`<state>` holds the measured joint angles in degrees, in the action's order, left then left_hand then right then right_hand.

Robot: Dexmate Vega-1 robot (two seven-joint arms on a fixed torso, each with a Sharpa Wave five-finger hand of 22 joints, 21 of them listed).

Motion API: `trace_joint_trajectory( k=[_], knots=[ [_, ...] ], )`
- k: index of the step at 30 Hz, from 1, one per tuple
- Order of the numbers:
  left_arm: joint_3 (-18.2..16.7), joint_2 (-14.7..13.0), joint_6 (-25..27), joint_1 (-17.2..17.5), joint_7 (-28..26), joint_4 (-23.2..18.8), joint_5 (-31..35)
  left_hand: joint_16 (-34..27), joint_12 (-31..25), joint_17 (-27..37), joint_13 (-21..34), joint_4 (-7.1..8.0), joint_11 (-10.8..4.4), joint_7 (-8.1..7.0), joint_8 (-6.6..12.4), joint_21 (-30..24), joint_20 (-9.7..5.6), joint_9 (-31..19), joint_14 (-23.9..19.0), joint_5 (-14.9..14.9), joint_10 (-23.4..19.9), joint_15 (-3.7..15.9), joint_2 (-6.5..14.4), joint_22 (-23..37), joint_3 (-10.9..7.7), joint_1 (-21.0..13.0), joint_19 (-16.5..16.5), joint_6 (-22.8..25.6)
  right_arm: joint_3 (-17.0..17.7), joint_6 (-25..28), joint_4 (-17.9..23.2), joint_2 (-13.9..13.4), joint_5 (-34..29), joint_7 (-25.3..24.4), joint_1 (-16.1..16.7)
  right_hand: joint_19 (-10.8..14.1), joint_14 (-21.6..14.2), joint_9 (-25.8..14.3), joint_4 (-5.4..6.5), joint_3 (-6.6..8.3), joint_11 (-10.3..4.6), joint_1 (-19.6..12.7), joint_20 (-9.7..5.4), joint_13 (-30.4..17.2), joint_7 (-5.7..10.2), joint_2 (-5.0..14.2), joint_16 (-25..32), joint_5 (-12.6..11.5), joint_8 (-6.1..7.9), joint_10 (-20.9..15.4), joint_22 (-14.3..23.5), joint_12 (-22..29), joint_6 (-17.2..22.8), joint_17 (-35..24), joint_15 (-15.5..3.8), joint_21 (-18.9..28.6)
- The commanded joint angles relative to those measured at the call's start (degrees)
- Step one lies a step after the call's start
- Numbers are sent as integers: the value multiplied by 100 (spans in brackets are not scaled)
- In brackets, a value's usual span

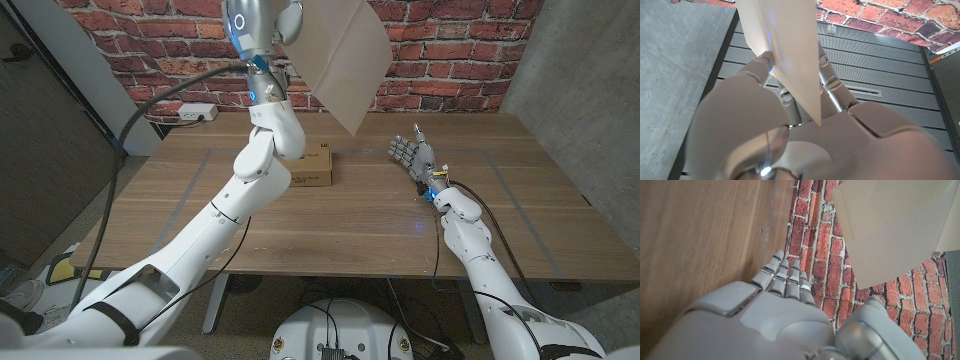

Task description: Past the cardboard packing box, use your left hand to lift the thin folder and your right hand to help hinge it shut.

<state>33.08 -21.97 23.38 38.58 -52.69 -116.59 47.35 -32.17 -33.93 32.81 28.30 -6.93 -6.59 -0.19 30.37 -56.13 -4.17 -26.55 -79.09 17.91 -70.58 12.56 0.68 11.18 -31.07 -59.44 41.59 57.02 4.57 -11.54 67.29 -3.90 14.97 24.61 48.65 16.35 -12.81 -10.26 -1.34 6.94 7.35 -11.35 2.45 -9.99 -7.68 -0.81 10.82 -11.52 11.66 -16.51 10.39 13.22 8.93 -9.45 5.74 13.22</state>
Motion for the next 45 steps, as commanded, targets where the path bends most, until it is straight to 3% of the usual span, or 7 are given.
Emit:
trace_joint_trajectory(
  k=[1,20,36,45],
  knots=[
    [-51,273,-308,-90,-18,-79,-171,6,-13,34,11,-2,-259,283,20,-44,-687,-42,-19,17,-204,20,11,3,-44,36,-23,345,-45,142,-106,60,-68,251,-144,83,-83,-26,5,-29,23,15,24,-30,-299,-72,21,-29,34,-60,11,19,81,-28,6,34],
    [-156,717,-606,-20,-14,-119,-764,46,-15,57,4,-8,-276,323,-10,-175,-678,-48,-52,42,-242,20,-13,-20,-109,46,-55,373,15,-150,-521,375,29,539,-408,102,-96,-29,5,-77,24,45,38,-31,-303,-111,-11,-52,14,-94,11,6,102,-29,-17,14],
    [-228,783,-642,106,-115,-26,-938,68,-13,64,-8,-9,-269,319,-35,-278,-668,-52,-75,65,-266,19,-38,-35,-164,63,-78,404,536,-159,-764,899,901,1337,-577,191,-188,-31,-6,-94,-1,32,15,-32,-289,-110,-4,-77,7,-139,11,-1,143,-27,-74,21],
    [-295,775,-665,174,-142,25,-1078,84,-13,53,-14,-10,-274,319,-42,-322,-666,-74,-84,75,-280,18,-49,-41,-190,69,-91,401,789,-110,-821,1159,1201,1666,-661,435,-411,-33,-54,-86,-56,-59,-31,-33,-238,-67,19,-115,36,-370,10,46,317,-24,-141,66]
  ],
)
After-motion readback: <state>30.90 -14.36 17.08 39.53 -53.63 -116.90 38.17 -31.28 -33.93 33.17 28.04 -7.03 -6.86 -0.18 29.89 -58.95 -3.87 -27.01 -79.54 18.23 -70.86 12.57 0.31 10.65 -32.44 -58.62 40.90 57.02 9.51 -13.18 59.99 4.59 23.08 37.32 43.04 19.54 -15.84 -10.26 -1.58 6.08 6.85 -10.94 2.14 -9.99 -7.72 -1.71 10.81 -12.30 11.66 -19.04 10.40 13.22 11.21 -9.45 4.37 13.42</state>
